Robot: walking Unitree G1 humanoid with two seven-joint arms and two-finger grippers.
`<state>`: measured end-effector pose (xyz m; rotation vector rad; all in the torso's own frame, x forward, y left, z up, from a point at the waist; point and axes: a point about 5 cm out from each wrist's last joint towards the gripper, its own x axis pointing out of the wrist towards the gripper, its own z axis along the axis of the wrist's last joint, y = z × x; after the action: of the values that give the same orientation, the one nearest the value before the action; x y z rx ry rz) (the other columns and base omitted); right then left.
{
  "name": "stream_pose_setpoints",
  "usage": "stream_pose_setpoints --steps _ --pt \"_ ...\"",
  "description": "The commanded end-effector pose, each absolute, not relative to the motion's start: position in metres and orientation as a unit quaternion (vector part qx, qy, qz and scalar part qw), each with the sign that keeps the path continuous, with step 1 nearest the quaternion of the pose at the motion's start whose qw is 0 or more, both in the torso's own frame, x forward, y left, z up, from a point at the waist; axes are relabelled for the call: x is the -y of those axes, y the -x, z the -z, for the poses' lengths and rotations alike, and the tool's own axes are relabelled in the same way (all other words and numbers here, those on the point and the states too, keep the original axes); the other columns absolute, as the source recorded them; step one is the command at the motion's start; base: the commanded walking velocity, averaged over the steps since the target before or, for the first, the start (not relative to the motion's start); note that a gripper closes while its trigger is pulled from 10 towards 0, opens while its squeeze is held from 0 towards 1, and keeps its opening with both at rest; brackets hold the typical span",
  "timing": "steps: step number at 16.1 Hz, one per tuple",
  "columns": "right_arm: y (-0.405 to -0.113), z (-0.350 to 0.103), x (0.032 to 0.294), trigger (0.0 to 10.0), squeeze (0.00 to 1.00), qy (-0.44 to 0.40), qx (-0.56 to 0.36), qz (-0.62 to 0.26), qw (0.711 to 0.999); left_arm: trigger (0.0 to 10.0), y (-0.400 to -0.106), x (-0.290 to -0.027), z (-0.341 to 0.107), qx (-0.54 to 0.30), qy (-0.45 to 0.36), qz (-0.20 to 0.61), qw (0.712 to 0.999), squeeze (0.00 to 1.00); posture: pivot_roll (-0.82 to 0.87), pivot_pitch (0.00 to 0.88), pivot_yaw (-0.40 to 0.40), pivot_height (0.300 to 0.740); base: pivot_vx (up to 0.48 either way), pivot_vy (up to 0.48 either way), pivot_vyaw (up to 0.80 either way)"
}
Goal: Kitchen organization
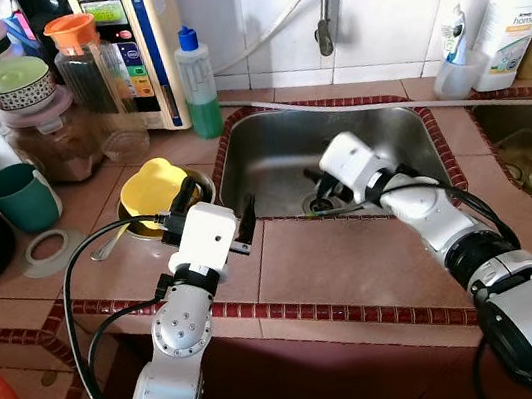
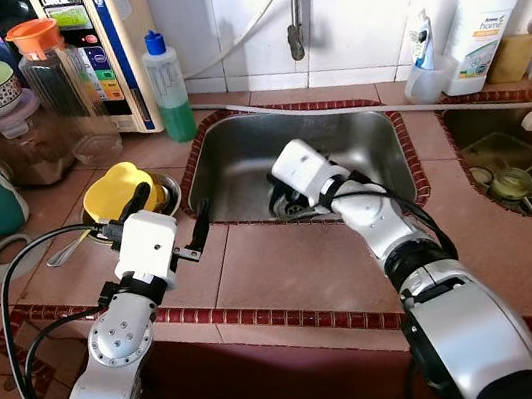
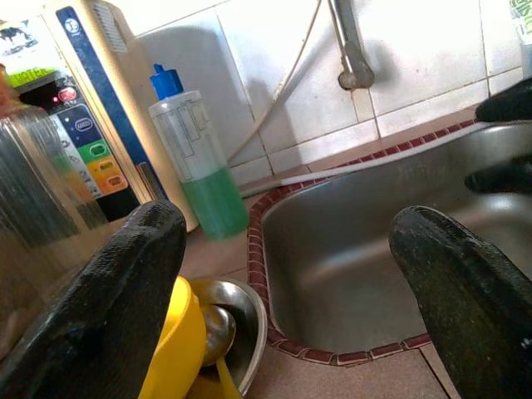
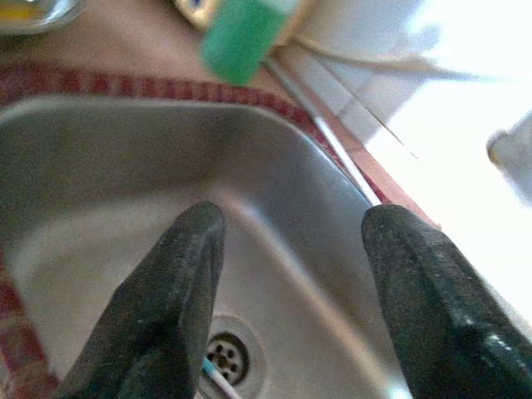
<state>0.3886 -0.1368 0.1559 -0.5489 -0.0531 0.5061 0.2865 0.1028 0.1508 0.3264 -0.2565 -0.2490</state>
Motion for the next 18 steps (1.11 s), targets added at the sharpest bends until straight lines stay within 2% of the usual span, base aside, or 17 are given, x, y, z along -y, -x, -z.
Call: stream_pose_setpoints --steps 1,3,4,6,7,8,9,11,12,18 --pt "-0.390 -0.159 0.142 10.0 1.00 0.202 0.026 -0.222 0.953 10.0 -0.288 -0.104 -0.149 0.121 -0.162 0.120 0.972 0.00 0.03 0.014 0.030 0.740 0.000 0.000 0.00" --pt "-0.389 -0.161 0.147 10.0 1.00 0.150 0.036 -0.202 0.967 10.0 -0.288 -0.104 -0.147 0.116 -0.164 0.118 0.973 0.00 0.02 0.014 0.025 0.740 0.000 0.000 0.00" --pt "-0.383 -0.158 0.155 10.0 1.00 0.080 0.041 -0.176 0.980 10.0 -0.288 -0.103 -0.143 0.110 -0.161 0.115 0.974 0.00 0.01 0.017 0.018 0.740 0.000 0.000 0.00" --pt "-0.374 -0.158 0.164 10.0 1.00 0.058 0.065 -0.134 0.987 10.0 -0.289 -0.101 -0.142 0.108 -0.157 0.114 0.975 0.00 0.00 0.018 0.018 0.740 0.000 0.000 0.00" --pt "-0.365 -0.156 0.163 10.0 1.00 0.047 0.061 -0.142 0.987 10.0 -0.290 -0.099 -0.142 0.108 -0.155 0.114 0.975 0.00 -0.02 0.020 0.019 0.740 0.000 0.000 0.00" --pt "-0.355 -0.155 0.158 10.0 0.87 0.039 0.062 -0.160 0.984 10.0 -0.290 -0.098 -0.141 0.108 -0.153 0.115 0.976 0.00 -0.03 0.020 0.020 0.740 0.000 0.000 0.00" --pt "-0.348 -0.153 0.152 10.0 0.59 0.038 0.061 -0.174 0.982 10.0 -0.291 -0.096 -0.142 0.110 -0.150 0.116 0.976 0.00 -0.04 0.020 0.019 0.740 0.000 0.000 0.00" --pt "-0.342 -0.151 0.144 10.0 0.56 0.022 0.051 -0.187 0.981 10.0 -0.293 -0.095 -0.143 0.111 -0.145 0.114 0.977 0.00 -0.04 0.020 0.018 0.740 0.000 0.000 0.00" --pt "-0.338 -0.152 0.140 10.0 0.00 0.016 0.046 -0.196 0.979 10.0 -0.295 -0.095 -0.143 0.110 -0.140 0.109 0.978 0.00 -0.04 0.016 0.016 0.740 0.000 0.000 -0.77" --pt "-0.328 -0.161 0.131 10.0 0.00 0.015 0.027 -0.205 0.978 10.0 -0.297 -0.096 -0.142 0.109 -0.138 0.091 0.980 0.00 -0.05 0.010 0.005 0.740 0.000 0.000 -0.77"
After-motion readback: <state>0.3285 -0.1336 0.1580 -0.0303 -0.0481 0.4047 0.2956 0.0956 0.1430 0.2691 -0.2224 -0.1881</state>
